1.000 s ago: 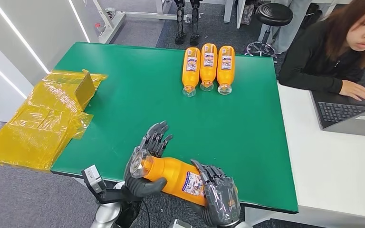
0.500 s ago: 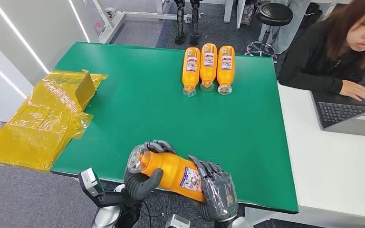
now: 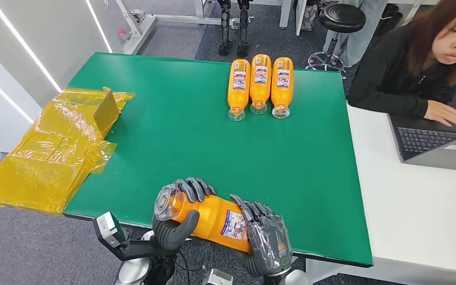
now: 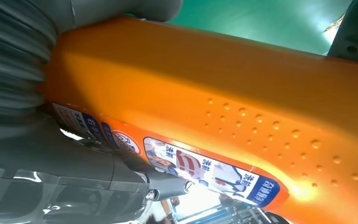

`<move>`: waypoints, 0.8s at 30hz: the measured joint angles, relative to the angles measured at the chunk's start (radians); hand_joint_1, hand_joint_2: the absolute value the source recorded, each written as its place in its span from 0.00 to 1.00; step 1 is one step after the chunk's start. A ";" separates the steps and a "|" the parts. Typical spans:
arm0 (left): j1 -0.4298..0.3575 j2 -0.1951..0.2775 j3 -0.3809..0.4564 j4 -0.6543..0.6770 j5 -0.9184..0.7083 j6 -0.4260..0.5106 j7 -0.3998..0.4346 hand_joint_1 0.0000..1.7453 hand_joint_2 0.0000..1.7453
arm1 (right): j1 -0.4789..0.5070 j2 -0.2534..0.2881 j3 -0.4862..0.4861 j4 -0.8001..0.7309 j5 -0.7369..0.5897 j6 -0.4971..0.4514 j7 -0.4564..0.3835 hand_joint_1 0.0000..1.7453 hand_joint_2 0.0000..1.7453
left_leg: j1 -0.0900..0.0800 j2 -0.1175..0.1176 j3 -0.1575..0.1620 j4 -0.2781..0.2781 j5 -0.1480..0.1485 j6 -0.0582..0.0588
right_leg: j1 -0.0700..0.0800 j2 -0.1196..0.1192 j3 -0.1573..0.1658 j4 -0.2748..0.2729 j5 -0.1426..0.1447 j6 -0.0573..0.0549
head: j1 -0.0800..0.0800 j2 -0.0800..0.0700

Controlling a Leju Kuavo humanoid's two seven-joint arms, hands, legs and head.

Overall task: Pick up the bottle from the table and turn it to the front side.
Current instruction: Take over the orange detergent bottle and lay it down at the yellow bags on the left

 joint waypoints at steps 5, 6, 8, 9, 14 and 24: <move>-0.005 0.006 0.000 -0.001 0.002 0.008 -0.003 1.00 1.00 | -0.005 0.000 0.005 0.010 -0.010 -0.018 -0.009 0.00 1.00 | 0.000 0.000 0.000 0.000 0.000 0.000 | 0.000 0.000 0.000 0.000 0.000 0.000 | 0.000 0.000; -0.006 0.009 0.000 -0.001 0.004 0.010 -0.005 1.00 1.00 | -0.004 0.000 0.006 0.013 -0.017 -0.025 -0.013 0.00 1.00 | 0.000 0.000 0.000 0.000 0.000 0.000 | 0.000 0.000 0.000 0.000 0.000 0.000 | 0.000 0.000; -0.007 0.014 0.000 0.000 0.008 0.015 -0.012 1.00 1.00 | -0.002 -0.001 0.008 0.016 -0.030 -0.041 -0.022 0.00 1.00 | 0.000 0.000 0.000 0.000 0.000 0.000 | 0.000 0.000 0.000 0.000 0.000 0.000 | 0.000 0.000; -0.007 0.017 0.000 0.001 0.009 0.018 -0.016 1.00 1.00 | -0.001 -0.001 0.008 0.017 -0.033 -0.049 -0.025 0.00 1.00 | 0.000 0.000 0.000 0.000 0.000 0.000 | 0.000 0.000 0.000 0.000 0.000 0.000 | 0.000 0.000; -0.009 0.030 0.000 0.009 0.012 0.029 -0.026 1.00 1.00 | 0.011 -0.005 0.010 0.018 -0.033 -0.071 -0.028 0.00 1.00 | 0.000 0.000 0.000 0.000 0.000 0.000 | 0.000 0.000 0.000 0.000 0.000 0.000 | 0.000 0.000; -0.021 0.054 -0.003 0.016 -0.106 0.190 -0.057 1.00 1.00 | 0.023 -0.006 0.007 0.018 0.002 -0.092 -0.018 0.00 1.00 | 0.000 0.000 0.000 0.000 0.000 0.000 | 0.000 0.000 -0.001 0.000 0.000 0.000 | 0.000 0.000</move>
